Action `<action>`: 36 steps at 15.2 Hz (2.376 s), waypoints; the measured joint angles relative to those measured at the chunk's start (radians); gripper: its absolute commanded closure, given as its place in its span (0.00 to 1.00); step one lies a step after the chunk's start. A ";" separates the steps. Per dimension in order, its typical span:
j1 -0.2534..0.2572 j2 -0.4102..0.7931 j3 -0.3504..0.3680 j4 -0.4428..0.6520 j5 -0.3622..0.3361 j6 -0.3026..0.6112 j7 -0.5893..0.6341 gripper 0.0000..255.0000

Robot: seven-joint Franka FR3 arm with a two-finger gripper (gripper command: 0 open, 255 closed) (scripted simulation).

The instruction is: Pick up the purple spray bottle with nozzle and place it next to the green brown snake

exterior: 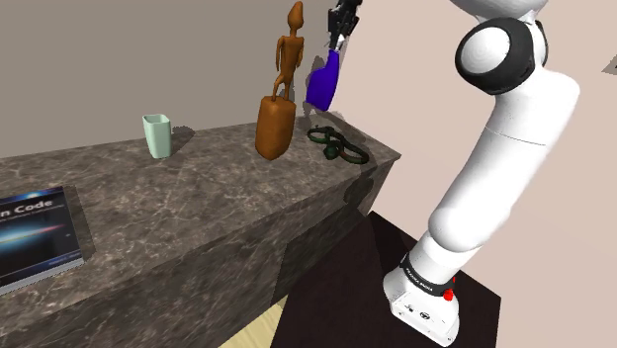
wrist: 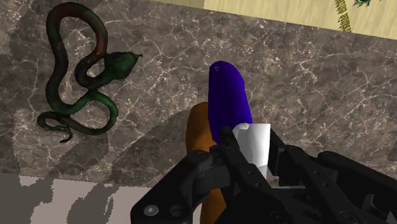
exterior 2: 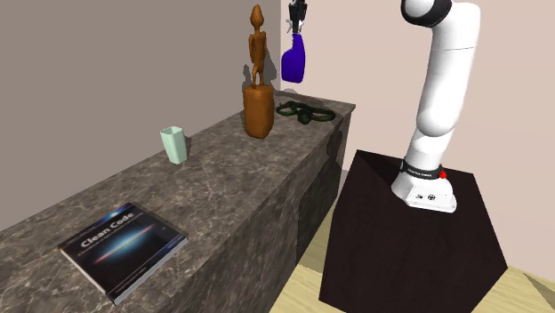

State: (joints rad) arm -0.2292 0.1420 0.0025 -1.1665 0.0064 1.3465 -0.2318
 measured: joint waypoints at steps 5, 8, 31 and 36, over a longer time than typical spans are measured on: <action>-0.067 0.130 -0.038 0.246 0.015 -0.116 -0.098 1.00; -0.070 0.116 -0.040 0.197 0.014 -0.082 -0.104 1.00; -0.063 -0.064 -0.038 -0.382 0.006 0.316 -0.105 1.00; -0.063 -0.079 -0.037 -0.470 0.006 0.390 -0.105 1.00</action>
State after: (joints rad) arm -0.2920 0.0632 -0.0349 -1.6365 0.0124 1.7361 -0.3366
